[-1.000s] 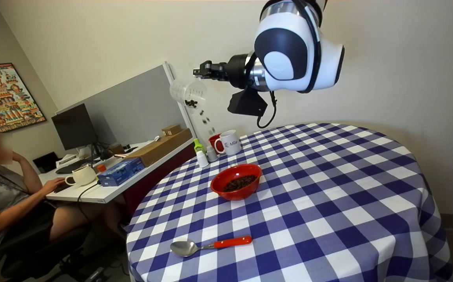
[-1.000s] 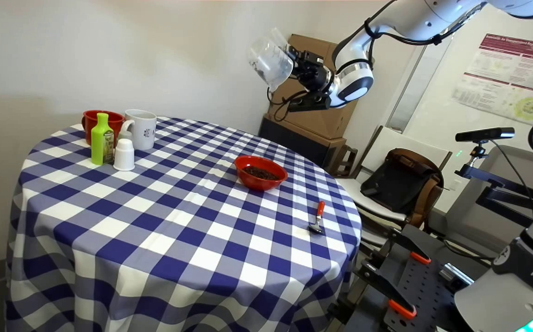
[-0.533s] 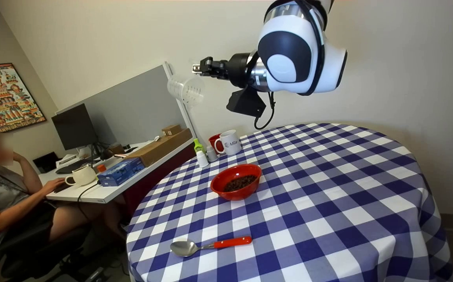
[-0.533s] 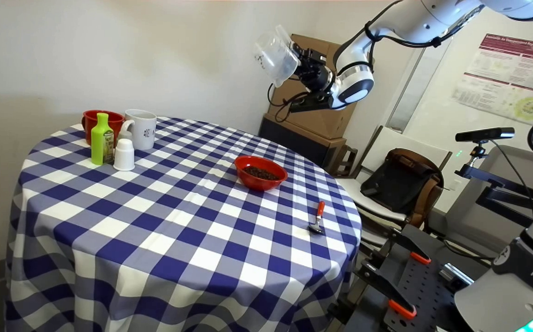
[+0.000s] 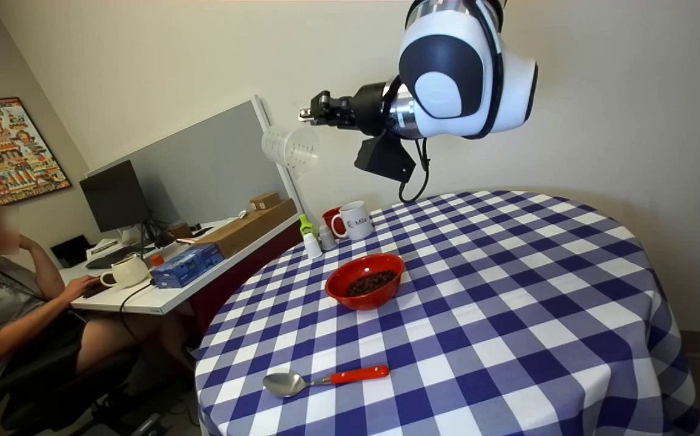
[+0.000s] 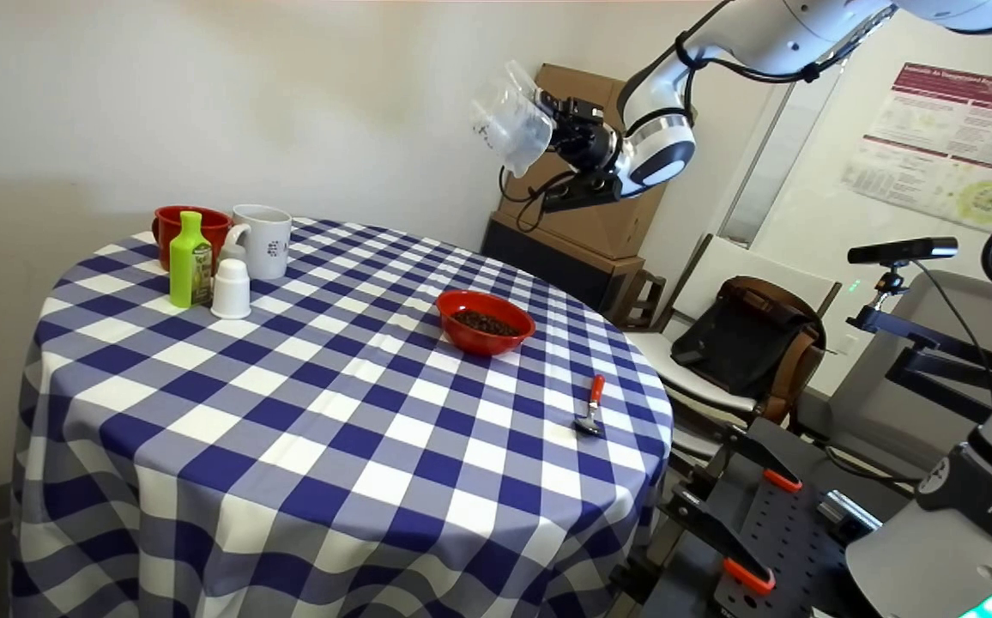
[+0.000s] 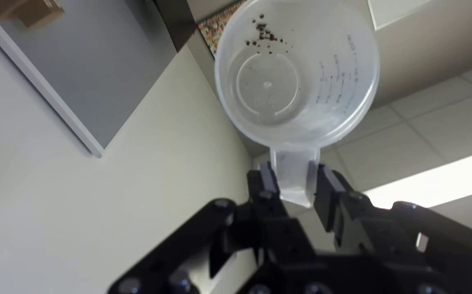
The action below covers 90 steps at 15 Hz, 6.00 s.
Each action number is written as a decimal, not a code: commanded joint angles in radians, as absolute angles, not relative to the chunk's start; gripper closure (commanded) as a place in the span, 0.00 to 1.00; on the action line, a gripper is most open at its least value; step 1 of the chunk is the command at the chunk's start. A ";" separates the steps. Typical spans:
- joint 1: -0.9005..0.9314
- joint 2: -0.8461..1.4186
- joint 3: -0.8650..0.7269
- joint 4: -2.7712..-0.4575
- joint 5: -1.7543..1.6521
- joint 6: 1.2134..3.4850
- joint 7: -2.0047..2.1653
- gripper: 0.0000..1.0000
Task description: Pour the contents in the clear jug into the red bowl
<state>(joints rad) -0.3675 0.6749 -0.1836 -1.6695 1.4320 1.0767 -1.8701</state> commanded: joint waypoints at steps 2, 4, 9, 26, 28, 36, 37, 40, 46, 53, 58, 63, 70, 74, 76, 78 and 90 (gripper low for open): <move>-0.270 0.593 -0.210 -1.671 1.283 1.203 -1.902 0.92; -0.230 0.547 -0.194 -1.694 1.228 1.267 -1.928 0.92; -0.109 0.423 -0.139 -1.786 1.060 1.438 -2.004 0.92; 0.061 0.322 0.100 -2.025 0.459 2.080 -2.201 0.93; 0.061 0.320 0.121 -2.055 0.396 2.166 -2.222 0.93; 0.053 0.358 0.195 -2.168 0.246 2.644 -2.328 0.93; 0.052 0.361 0.200 -2.183 0.215 2.695 -2.334 0.93; 0.055 0.360 0.202 -2.229 0.092 2.822 -2.332 0.93; 0.086 0.344 0.134 -2.289 -0.223 2.925 -2.273 0.93; 0.109 0.334 0.082 -2.304 -0.399 2.863 -2.196 0.93; 0.091 0.343 0.107 -2.325 -0.392 2.843 -2.203 0.93; 0.076 0.348 0.124 -2.344 -0.367 2.872 -2.202 0.40; -0.056 0.271 0.344 -2.295 -0.018 2.589 -2.311 0.00; -0.067 0.201 0.322 -2.135 0.246 2.288 -2.320 0.00; -0.061 0.181 0.266 -2.051 0.308 2.231 -2.284 0.00; -0.065 0.165 0.210 -1.969 0.352 2.201 -2.259 0.00; -0.064 0.148 0.081 -1.906 0.378 2.336 -2.119 0.00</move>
